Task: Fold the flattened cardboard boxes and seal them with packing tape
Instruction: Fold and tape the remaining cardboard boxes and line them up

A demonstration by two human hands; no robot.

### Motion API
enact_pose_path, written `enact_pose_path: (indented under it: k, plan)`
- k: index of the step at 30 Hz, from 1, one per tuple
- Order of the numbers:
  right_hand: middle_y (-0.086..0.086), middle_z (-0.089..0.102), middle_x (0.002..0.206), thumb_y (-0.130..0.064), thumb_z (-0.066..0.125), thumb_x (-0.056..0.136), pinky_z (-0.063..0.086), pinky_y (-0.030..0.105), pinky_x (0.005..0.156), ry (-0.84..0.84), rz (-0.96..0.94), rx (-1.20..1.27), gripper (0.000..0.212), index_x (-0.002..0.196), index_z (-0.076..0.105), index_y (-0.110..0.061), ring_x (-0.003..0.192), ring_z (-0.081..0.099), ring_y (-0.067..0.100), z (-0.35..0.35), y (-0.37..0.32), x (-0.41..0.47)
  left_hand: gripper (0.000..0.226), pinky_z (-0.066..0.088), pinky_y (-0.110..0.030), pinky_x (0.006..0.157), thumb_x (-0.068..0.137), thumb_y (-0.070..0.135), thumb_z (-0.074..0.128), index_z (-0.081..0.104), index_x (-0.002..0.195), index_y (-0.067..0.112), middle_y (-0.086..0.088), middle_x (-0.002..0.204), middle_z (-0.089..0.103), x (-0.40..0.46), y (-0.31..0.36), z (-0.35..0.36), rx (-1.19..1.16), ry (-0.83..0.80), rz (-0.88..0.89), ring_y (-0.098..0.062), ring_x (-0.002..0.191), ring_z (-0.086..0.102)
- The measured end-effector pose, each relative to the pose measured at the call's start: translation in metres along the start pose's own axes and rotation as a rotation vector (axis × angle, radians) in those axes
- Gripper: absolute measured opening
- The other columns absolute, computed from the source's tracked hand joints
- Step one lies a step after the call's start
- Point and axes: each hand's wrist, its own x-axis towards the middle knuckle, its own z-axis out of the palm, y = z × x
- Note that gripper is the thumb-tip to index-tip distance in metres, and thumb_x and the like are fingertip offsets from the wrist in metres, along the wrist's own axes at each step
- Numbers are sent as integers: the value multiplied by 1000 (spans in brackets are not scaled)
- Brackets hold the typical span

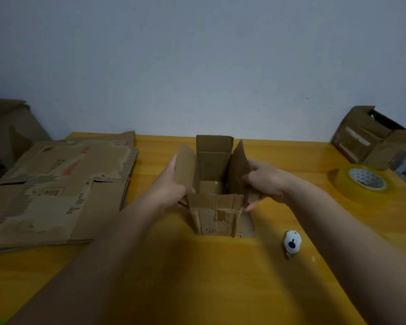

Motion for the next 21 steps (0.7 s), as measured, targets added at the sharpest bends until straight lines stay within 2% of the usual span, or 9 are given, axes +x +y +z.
enact_pose_path:
  k: [4,6,9,11,13,14,16,18,21]
  plan:
    - [16,63,96,2,41,98,60,37,57,-35,1,106,25,105,48,-21,67,71,28,2,18,-27,110,50,-14,51,81,-1,73,-1,153,39,-4,148,38,-26,-19,7,-18,7,54,-5,83,53]
    - [17,62,96,0,44,97,58,34,52,19,12,155,27,118,46,-17,64,69,27,5,27,-34,113,52,-18,68,79,5,76,-2,152,42,-2,151,35,-35,-27,11,-11,18,109,-13,105,54]
    - [13,59,104,-12,51,98,54,30,48,200,-18,233,54,145,25,-19,73,67,27,11,44,-33,110,47,-43,100,78,23,79,0,149,50,-1,157,26,-41,-38,13,65,106,191,-24,133,40]
    - [11,55,120,-27,55,95,58,34,70,379,-108,13,76,152,4,-25,100,64,27,15,57,-28,109,29,-51,113,75,42,78,-2,148,50,-1,161,9,-41,-41,12,258,217,248,-26,146,17]
    - [9,32,149,-37,59,91,39,42,108,546,-249,-393,86,153,0,-24,136,35,26,15,71,-24,110,8,-48,118,72,58,71,-4,150,41,0,162,-6,-44,-39,10,528,341,382,-22,149,-3]
    - [7,24,154,-38,60,90,28,41,115,618,-333,-552,84,153,7,-22,142,23,25,15,74,-26,108,2,-48,118,72,63,66,-5,150,37,0,161,-6,-47,-37,9,647,379,474,-21,149,-4]
    - [6,30,152,-32,66,86,23,38,116,679,-558,-757,70,145,33,-15,142,21,24,12,75,-30,107,9,-50,119,75,55,67,-7,150,34,0,159,11,-52,-35,10,724,349,578,-24,148,13]
    - [9,54,134,-19,67,84,38,36,107,641,-749,-879,44,126,57,-9,129,45,26,11,76,-34,114,36,-39,111,77,32,78,-11,149,38,0,155,30,-56,-35,13,619,255,585,-20,138,39]
    - [5,67,109,-7,60,89,52,29,81,497,-785,-886,30,118,62,-12,100,63,21,15,75,-43,119,43,-20,95,77,15,79,-13,148,40,2,154,35,-57,-37,14,580,243,607,-7,124,53]
